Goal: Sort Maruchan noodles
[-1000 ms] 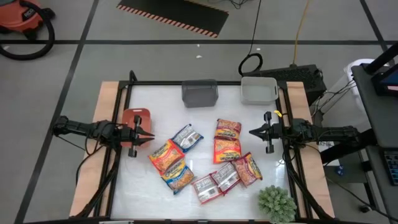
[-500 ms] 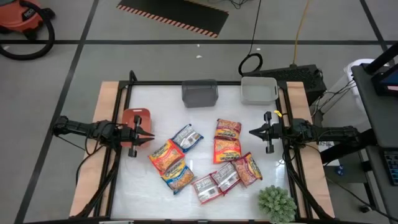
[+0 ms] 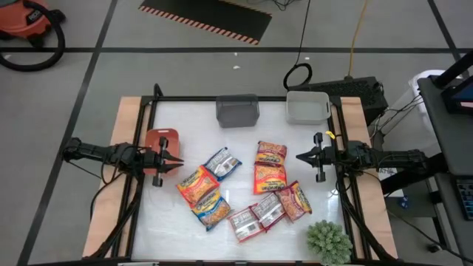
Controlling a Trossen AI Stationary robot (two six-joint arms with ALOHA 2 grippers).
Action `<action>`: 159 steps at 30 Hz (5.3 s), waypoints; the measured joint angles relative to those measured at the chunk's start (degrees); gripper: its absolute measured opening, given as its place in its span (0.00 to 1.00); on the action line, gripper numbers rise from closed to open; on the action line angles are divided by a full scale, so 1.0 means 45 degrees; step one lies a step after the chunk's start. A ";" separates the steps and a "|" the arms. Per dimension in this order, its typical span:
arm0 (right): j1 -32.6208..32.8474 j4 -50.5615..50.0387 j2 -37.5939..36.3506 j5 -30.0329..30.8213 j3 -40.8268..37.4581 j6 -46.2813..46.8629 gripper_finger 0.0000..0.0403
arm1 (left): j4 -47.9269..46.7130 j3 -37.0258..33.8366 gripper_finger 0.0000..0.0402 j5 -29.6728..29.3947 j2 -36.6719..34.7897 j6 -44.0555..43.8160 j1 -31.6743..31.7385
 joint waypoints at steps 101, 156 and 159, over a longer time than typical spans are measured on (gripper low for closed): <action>0.4495 -0.3681 1.3133 0.4338 0.9884 0.7123 0.00 | 0.0574 0.0546 0.15 0.0594 0.0202 -0.3691 -0.0777; 0.4312 -0.5366 1.6757 0.6741 0.8190 0.6324 0.27 | -0.4413 1.1142 0.15 -0.1729 1.4430 -0.4075 -0.2513; 0.4122 -0.4047 1.6757 0.6742 0.7501 0.5471 0.30 | -0.4415 1.1142 0.15 -0.1719 1.4430 -0.4072 -0.2897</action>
